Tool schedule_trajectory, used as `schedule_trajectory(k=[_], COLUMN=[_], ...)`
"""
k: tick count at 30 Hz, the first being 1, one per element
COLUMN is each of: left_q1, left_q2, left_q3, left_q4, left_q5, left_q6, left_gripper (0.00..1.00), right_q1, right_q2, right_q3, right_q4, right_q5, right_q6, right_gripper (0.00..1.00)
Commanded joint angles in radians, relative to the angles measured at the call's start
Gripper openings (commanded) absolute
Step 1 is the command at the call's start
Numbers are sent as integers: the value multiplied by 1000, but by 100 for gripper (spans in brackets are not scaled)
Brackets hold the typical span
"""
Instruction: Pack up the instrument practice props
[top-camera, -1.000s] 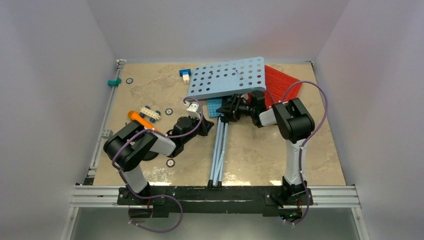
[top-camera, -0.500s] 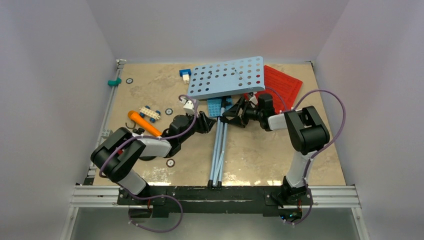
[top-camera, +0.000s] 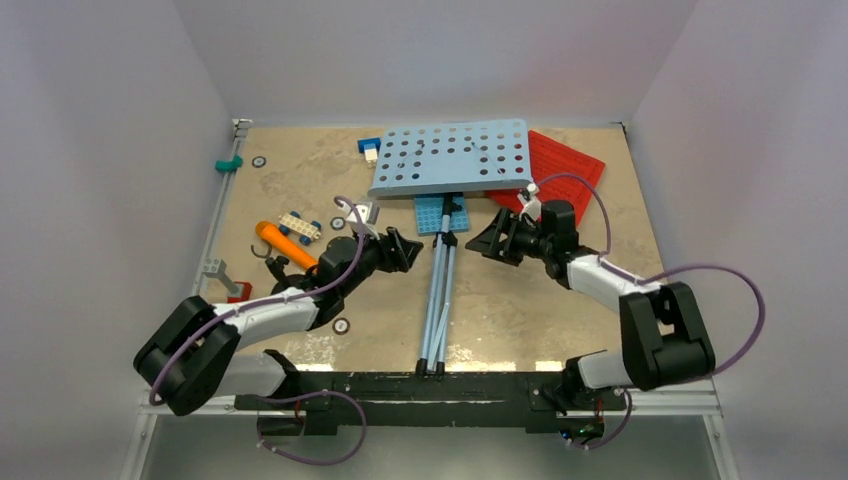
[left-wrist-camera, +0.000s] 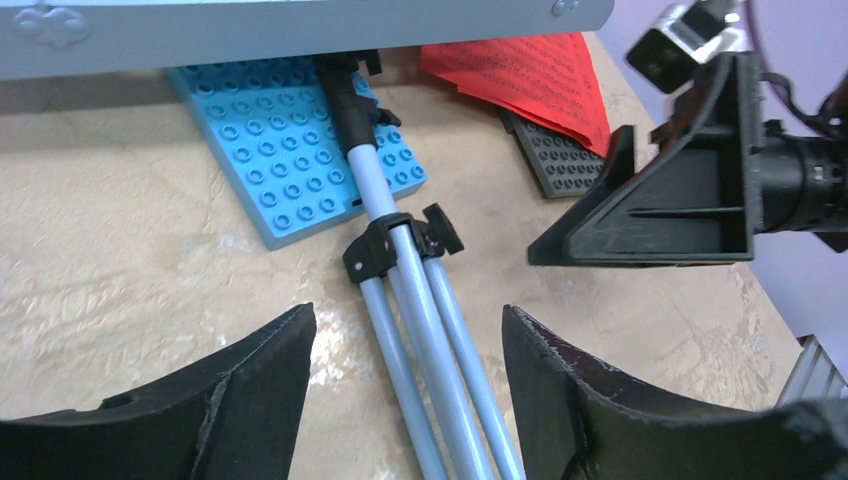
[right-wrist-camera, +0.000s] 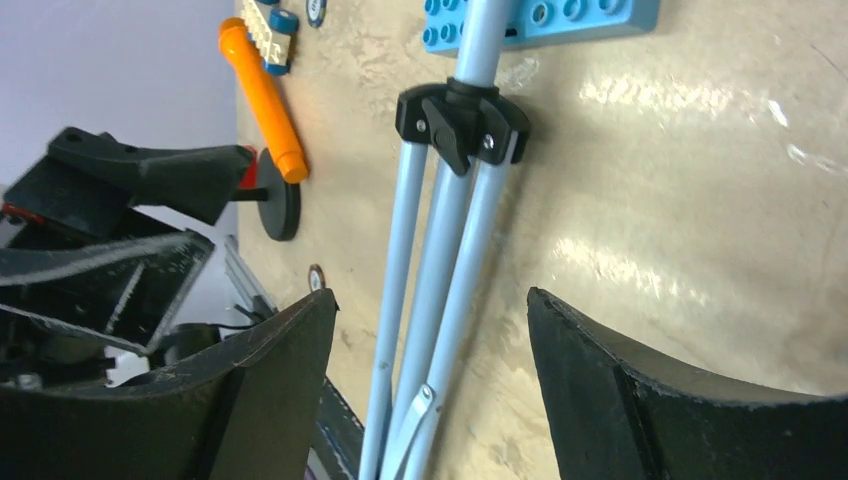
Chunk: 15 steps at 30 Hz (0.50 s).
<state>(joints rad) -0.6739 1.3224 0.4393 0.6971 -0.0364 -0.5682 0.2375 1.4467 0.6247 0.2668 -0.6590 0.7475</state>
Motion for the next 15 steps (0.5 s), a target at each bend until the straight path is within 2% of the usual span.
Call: schedule_trajectory(k=[1,6,15], left_q1=[-5,-19,-20], left_q2=[-125,-251,-369], left_q3=[-10,53,253], left_q4=[-109,-339,-754], left_q5=[-50,-114,-228], left_q6=[-1,48,91], left_gripper=[76,81,85], right_q1=[-6,3,88], right_q2=[-156,-407,-806], right_q3=[-51,-96,-94], right_q4=[-147,-232,-406], right_q5=[89,137,306], right_q6=[-125,-183,-314], right_gripper=[75,75,74])
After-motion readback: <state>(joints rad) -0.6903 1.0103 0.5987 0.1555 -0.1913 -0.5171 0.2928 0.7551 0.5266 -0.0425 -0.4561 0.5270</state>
